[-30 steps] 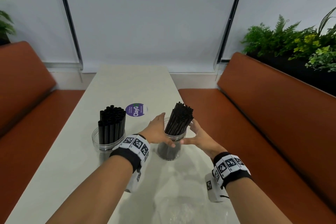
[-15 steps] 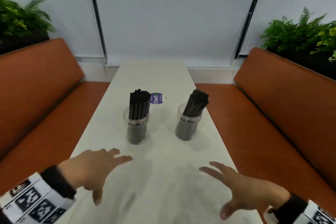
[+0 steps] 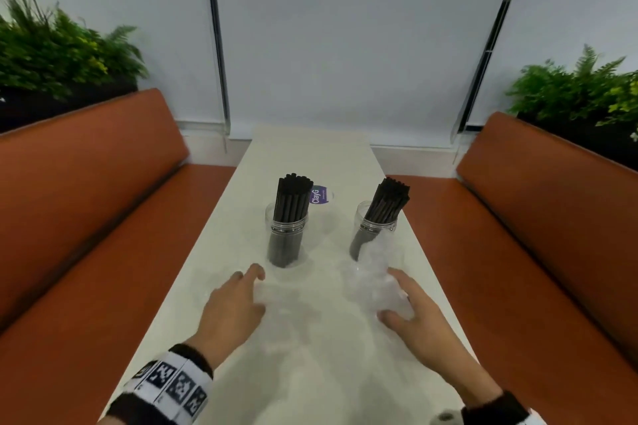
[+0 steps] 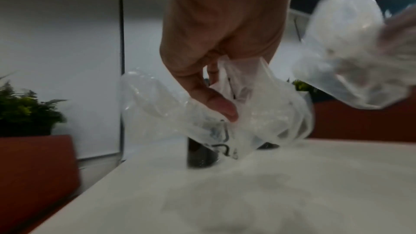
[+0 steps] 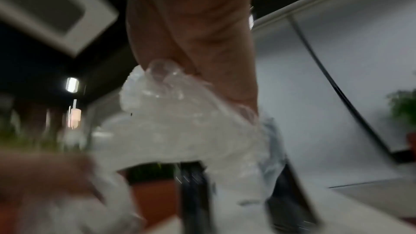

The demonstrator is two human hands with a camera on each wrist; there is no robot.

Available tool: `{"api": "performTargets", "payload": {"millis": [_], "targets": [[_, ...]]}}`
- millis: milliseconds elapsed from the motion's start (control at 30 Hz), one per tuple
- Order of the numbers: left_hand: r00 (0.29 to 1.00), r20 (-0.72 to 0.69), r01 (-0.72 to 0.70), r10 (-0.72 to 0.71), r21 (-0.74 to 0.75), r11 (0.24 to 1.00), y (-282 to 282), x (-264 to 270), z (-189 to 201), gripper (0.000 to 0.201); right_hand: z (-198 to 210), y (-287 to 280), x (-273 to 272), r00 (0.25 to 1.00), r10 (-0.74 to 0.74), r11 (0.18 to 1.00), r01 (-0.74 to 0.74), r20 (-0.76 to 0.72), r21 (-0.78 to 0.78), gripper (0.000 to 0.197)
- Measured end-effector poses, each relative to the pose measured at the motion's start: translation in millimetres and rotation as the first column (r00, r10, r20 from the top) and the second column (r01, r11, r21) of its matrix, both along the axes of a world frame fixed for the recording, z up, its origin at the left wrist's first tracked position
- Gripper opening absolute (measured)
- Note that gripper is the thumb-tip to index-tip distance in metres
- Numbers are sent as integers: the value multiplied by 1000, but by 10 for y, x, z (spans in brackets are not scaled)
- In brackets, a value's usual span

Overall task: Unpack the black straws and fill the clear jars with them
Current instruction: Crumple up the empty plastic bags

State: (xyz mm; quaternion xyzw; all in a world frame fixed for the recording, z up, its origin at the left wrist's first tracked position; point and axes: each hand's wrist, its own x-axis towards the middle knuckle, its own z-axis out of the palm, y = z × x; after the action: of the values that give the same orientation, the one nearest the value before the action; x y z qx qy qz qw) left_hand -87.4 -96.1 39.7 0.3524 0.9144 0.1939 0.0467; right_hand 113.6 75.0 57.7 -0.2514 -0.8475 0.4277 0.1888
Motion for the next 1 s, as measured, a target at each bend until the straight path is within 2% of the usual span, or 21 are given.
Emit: {"api": "performTargets", "payload": {"millis": [33,67,100,133,200,233,267,367,400,467,533,567,600,633,700,767,800,833,900,967,1000], "targets": [[998,47,42,-45,75,996,70,97,64,36,99,-127,-78,996,23,1000,-22,-82,13,57],[975,168,116,-145,173,978,107,150,104,33,119,-253,-166,994,83,993,-77,-69,88,61],[886,360,186,-293,304,934,119,174,154,32,105,-381,-252,989,148,974,-147,6,172,64],[698,543,229,-466,447,865,84,178,215,38,30,-470,-326,977,176,948,-202,122,248,67],[248,728,119,-639,632,766,-39,168,287,64,-49,-592,-408,956,132,925,-214,262,313,71],[120,744,28,-658,660,751,-117,153,292,77,-54,-630,-428,959,97,921,-188,265,343,71],[82,741,-42,-667,671,740,-129,166,289,85,-39,-674,-448,963,70,907,-171,261,386,70],[214,747,-287,-630,664,690,13,338,256,78,17,-839,-519,970,36,885,-142,240,443,71],[271,763,-412,-587,643,646,53,420,281,66,22,-888,-536,968,39,878,-152,249,453,70],[414,779,-538,-472,627,564,104,485,305,15,76,-934,-540,942,138,875,-261,306,408,65],[617,735,-551,-280,658,514,87,491,314,15,109,-949,-495,952,259,939,-288,165,189,51],[742,637,-475,-208,720,506,45,466,323,9,140,-977,-459,979,204,978,-204,-6,32,44],[836,521,-377,-172,774,509,28,443,359,10,161,-1000,-426,980,61,985,-90,-191,-148,42],[892,417,-273,-174,805,526,-14,433,382,16,188,-1011,-400,940,-118,931,-7,-319,-364,46],[904,346,-162,-252,821,547,-53,457,390,25,240,-992,-420,899,-265,742,-40,-347,-670,72],[829,389,-104,-401,813,573,-65,554,412,18,261,-903,-541,902,-214,609,-176,-374,-773,94],[780,418,-86,-466,809,581,-83,604,433,13,277,-862,-621,888,-224,558,-221,-402,-800,95],[712,468,-110,-523,810,576,-82,628,446,15,307,-837,-694,868,-264,526,-236,-421,-817,84],[624,533,-169,-571,806,568,-81,623,494,16,408,-867,-782,856,-356,570,-119,-375,-813,38],[704,435,-91,-561,839,536,-72,593,552,19,458,-851,-854,796,-500,613,46,-343,-788,13],[768,340,-44,-543,873,485,-83,565,570,28,472,-812,-872,715,-593,602,89,-371,-793,9]]}}
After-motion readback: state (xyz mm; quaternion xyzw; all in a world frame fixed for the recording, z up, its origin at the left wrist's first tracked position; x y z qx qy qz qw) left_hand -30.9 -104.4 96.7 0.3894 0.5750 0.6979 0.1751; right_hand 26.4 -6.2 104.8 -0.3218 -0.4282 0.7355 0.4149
